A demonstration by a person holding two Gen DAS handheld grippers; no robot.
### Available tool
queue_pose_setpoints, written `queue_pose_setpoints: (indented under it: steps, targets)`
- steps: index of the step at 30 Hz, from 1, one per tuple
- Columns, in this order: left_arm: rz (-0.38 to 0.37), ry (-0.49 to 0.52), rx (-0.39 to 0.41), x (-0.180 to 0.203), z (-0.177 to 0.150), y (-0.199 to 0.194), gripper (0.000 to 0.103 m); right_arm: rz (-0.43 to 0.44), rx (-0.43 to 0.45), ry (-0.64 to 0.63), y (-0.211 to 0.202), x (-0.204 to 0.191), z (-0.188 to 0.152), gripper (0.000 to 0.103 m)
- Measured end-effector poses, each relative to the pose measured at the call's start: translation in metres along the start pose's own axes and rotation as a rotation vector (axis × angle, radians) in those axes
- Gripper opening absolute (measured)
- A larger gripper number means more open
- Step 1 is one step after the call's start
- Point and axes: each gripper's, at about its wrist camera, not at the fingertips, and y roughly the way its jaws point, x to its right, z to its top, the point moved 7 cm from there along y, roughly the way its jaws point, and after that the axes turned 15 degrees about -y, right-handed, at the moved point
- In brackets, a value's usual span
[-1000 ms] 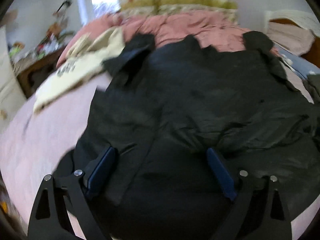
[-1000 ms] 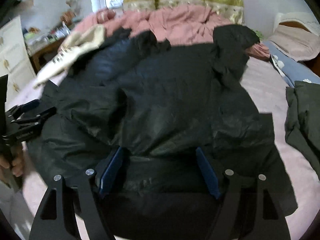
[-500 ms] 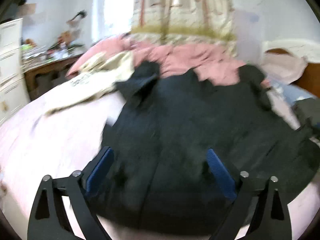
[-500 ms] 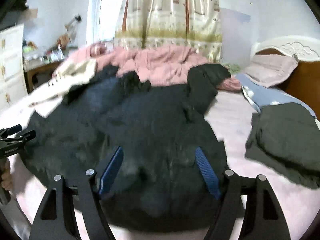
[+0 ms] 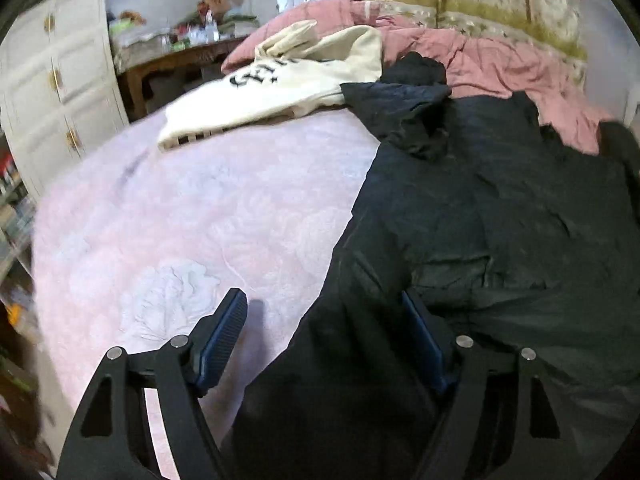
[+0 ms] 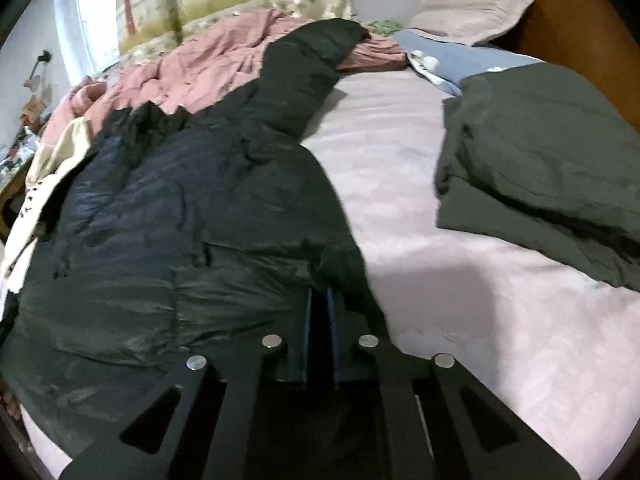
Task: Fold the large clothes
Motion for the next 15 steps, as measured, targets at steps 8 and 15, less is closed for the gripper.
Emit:
queue_pose_setpoints:
  steps: [8, 15]
  targets:
    - [-0.445, 0.148, 0.176, 0.035, -0.017, -0.107, 0.06, 0.126, 0.251, -0.113, -0.082, -0.04, 0.007, 0.008]
    - [-0.679, 0.285, 0.023, 0.082, -0.093, -0.144, 0.06, 0.363, 0.23, -0.271, -0.094, -0.138, -0.016, 0.008]
